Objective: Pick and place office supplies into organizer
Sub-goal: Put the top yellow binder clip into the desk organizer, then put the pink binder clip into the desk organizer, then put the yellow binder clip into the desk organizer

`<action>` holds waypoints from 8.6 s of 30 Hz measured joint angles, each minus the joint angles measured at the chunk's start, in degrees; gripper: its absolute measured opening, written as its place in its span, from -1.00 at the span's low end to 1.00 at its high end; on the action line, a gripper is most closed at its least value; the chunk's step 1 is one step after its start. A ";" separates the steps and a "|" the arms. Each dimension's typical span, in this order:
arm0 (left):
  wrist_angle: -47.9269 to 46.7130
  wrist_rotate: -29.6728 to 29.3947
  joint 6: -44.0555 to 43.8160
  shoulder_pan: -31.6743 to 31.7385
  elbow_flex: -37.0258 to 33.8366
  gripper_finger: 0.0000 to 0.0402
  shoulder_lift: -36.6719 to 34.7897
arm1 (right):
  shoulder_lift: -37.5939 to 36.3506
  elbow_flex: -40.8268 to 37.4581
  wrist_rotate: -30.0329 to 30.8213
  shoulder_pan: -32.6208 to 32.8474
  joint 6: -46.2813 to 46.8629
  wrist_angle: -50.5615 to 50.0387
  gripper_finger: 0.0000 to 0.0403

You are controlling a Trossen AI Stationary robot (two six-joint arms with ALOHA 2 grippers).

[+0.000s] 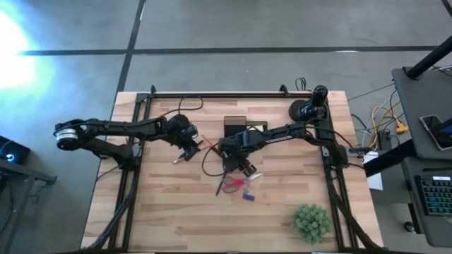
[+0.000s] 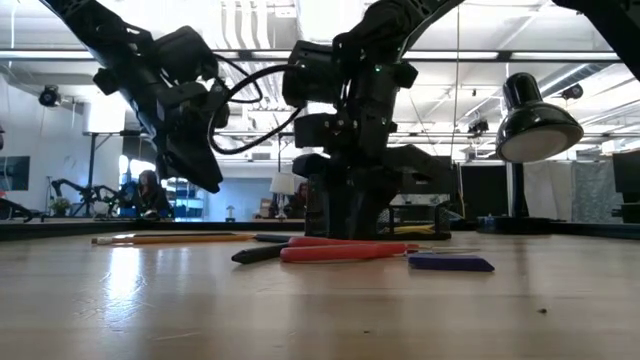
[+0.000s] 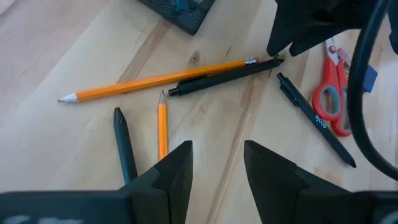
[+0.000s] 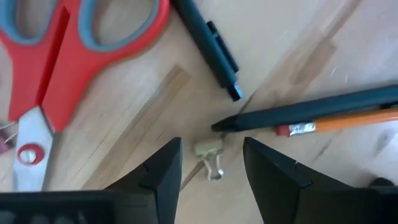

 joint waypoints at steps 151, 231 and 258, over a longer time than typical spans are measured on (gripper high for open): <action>0.02 -0.11 6.52 0.04 -1.33 -0.36 0.02 | -7.48 -11.55 2.91 14.25 69.57 0.24 -0.38; -0.02 -0.12 6.08 0.06 -1.46 -0.36 0.01 | -10.40 -4.84 15.14 -12.96 76.38 3.12 -0.17; 0.06 -0.13 6.40 0.07 -1.46 -0.36 0.02 | -13.40 -10.45 10.28 19.57 50.41 0.91 -0.15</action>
